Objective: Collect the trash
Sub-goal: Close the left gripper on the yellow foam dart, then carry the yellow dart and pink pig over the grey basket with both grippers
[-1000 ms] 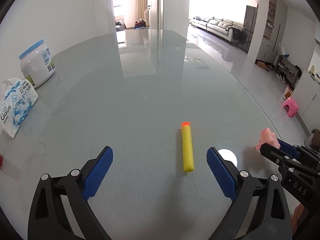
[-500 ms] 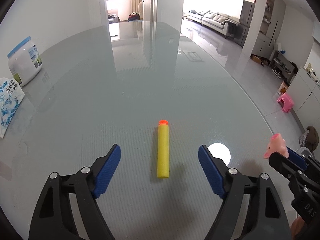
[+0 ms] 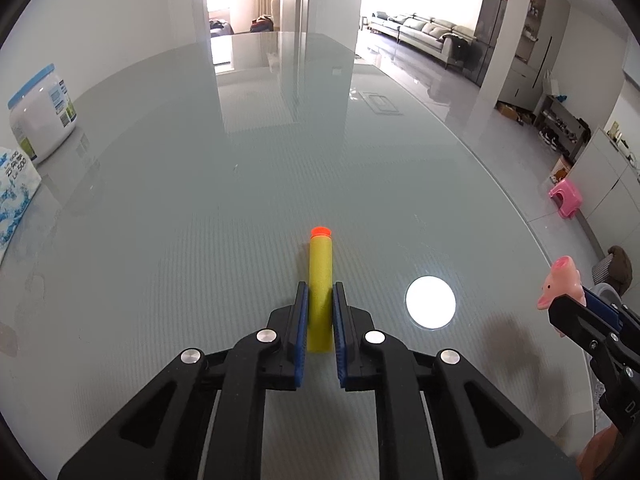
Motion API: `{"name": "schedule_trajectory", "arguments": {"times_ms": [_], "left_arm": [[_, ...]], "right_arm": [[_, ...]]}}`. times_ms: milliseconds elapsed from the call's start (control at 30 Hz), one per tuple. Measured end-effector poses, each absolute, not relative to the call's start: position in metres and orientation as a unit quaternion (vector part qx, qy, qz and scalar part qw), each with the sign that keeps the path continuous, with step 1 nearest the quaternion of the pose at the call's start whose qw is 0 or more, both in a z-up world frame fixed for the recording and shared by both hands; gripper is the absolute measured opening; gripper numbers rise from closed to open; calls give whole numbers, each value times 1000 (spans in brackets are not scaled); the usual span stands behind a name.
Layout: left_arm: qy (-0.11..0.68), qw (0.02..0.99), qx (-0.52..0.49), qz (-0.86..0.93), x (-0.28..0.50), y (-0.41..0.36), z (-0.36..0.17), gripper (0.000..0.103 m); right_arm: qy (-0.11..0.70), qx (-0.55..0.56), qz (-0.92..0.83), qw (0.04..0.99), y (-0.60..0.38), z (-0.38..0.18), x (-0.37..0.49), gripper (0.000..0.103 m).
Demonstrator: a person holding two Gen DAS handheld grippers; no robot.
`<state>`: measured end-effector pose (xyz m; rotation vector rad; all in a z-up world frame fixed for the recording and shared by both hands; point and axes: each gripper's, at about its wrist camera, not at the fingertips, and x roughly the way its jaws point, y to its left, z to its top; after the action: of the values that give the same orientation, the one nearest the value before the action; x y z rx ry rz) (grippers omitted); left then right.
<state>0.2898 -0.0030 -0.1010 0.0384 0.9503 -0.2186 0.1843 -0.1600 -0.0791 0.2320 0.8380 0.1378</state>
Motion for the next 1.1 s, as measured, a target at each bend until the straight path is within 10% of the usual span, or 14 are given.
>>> {"name": "schedule_trajectory", "arguments": {"times_ms": [1100], "left_arm": [[391,876,81,-270,113,-139,-58,12]], "right_arm": [[366,181,-74,910,-289,-70,-15,35]]}}
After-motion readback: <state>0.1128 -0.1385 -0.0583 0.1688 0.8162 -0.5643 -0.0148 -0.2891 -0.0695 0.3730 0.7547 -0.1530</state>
